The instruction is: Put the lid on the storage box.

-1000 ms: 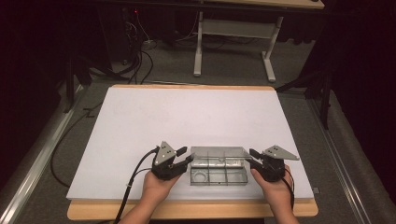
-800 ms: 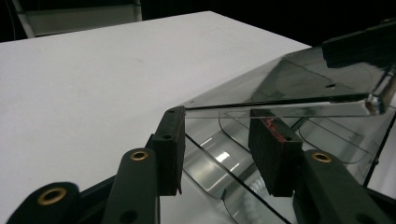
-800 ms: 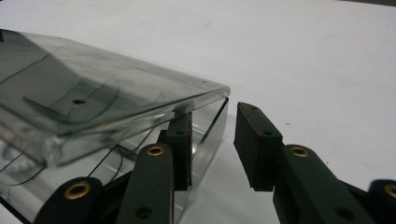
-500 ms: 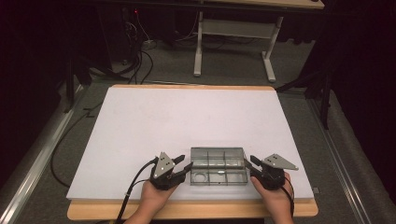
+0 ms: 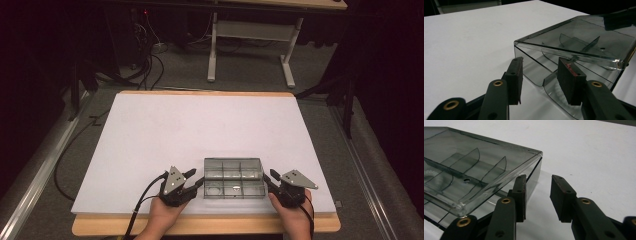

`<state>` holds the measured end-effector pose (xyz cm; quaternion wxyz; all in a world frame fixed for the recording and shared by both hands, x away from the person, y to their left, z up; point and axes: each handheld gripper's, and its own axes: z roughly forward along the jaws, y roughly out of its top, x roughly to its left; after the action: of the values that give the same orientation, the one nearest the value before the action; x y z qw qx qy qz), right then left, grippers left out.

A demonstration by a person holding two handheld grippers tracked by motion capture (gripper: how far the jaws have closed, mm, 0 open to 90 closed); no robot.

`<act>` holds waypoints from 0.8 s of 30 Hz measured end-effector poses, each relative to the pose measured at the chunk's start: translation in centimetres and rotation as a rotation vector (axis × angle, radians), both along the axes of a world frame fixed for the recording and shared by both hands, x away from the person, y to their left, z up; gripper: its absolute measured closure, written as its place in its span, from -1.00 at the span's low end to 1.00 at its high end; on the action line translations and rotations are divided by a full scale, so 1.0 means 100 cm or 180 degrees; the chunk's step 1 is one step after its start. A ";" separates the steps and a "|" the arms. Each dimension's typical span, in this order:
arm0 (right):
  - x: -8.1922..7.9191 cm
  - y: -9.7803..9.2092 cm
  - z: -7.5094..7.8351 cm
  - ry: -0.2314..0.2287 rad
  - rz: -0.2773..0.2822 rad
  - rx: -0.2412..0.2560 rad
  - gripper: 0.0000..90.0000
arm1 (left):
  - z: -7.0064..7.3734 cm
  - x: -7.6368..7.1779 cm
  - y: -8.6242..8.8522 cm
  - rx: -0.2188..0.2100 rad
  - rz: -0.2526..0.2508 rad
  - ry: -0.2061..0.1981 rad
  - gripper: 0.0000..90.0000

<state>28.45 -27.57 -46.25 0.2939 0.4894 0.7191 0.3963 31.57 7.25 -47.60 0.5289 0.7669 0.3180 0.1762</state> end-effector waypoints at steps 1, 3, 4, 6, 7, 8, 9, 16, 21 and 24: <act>0.000 0.000 -0.001 0.0002 0.0006 0.0010 0.48 | 0.000 0.000 0.000 0.0005 0.0001 -0.0004 0.26; -0.001 0.000 -0.002 0.0018 -0.0011 0.0000 0.48 | 0.000 -0.001 0.000 0.0022 0.0007 -0.0010 0.26; -0.001 0.000 -0.003 0.0020 -0.0012 -0.0006 0.48 | -0.001 -0.001 0.000 0.0028 0.0011 -0.0010 0.26; -0.001 0.000 -0.005 0.0023 -0.0024 -0.0016 0.48 | -0.002 -0.001 0.001 0.0040 0.0014 -0.0005 0.26; -0.001 0.000 -0.005 0.0029 -0.0026 -0.0010 0.48 | -0.002 -0.001 0.001 0.0044 0.0021 -0.0001 0.26; -0.001 0.000 -0.006 0.0031 -0.0024 -0.0018 0.48 | -0.002 -0.001 0.001 0.0051 0.0025 0.0004 0.26; -0.001 0.000 -0.007 0.0036 -0.0035 -0.0015 0.48 | -0.003 -0.001 0.002 0.0050 0.0025 0.0017 0.26; -0.003 0.000 -0.009 0.0021 -0.0060 -0.0036 0.46 | -0.004 -0.001 0.003 0.0063 0.0049 0.0040 0.27; -0.004 -0.001 -0.013 0.0046 -0.0063 -0.0069 0.46 | -0.004 -0.001 0.006 0.0068 0.0056 0.0050 0.27; -0.005 -0.001 -0.016 0.0073 -0.0065 -0.0069 0.46 | -0.004 -0.001 0.009 0.0072 0.0072 0.0054 0.27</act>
<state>27.95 -27.67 -47.80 0.2950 0.4980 0.7215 0.3799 31.52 8.15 -47.96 0.5154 0.7706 0.3292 0.1792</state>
